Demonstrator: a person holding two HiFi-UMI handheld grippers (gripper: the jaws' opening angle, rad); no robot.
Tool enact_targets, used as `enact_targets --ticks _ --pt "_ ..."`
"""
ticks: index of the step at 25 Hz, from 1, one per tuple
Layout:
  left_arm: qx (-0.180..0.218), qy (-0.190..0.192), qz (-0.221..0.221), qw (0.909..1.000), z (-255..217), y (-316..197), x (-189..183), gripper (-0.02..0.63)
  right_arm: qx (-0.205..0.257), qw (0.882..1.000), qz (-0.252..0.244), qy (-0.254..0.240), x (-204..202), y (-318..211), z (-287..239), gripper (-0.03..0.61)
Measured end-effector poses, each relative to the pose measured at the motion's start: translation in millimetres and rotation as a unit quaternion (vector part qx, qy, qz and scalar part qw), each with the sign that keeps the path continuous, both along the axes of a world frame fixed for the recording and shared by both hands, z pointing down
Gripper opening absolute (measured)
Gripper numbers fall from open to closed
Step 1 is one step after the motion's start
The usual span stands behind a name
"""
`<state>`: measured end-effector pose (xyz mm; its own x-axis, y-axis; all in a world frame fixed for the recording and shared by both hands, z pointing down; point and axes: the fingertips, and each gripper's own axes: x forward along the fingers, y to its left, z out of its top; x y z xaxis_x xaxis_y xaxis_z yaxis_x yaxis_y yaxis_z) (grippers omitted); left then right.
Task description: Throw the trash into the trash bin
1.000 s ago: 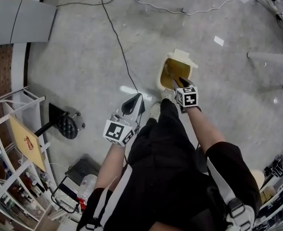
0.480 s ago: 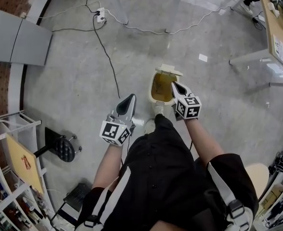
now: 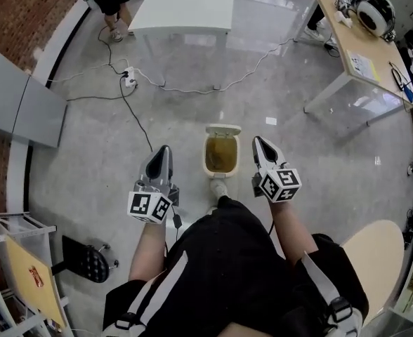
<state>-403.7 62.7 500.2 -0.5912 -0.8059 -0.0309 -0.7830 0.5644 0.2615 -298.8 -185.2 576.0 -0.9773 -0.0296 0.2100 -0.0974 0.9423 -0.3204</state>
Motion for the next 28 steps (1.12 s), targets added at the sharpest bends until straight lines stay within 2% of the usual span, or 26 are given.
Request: enact_targets --ticks 10,16,19,25,28 --pt "0.027 -0.032 0.084 0.9956 -27 -37 36 0.002 0.088 0.992 0.075 -0.059 109 -13 -68 0.006" --pt "0.036 -0.050 0.136 0.9887 -46 -90 67 0.003 0.107 0.982 0.130 -0.088 164 -55 -95 0.006" --pt "0.042 -0.051 0.148 0.9868 -50 -112 76 0.003 0.106 0.978 0.150 -0.099 185 -74 -101 0.006" --pt "0.036 -0.046 0.178 0.9822 -47 -143 113 0.002 0.127 0.971 0.180 -0.087 255 -103 -108 0.006" --pt "0.026 -0.046 0.190 0.9803 -42 -156 134 0.003 0.120 0.968 0.207 -0.070 291 -123 -98 0.006"
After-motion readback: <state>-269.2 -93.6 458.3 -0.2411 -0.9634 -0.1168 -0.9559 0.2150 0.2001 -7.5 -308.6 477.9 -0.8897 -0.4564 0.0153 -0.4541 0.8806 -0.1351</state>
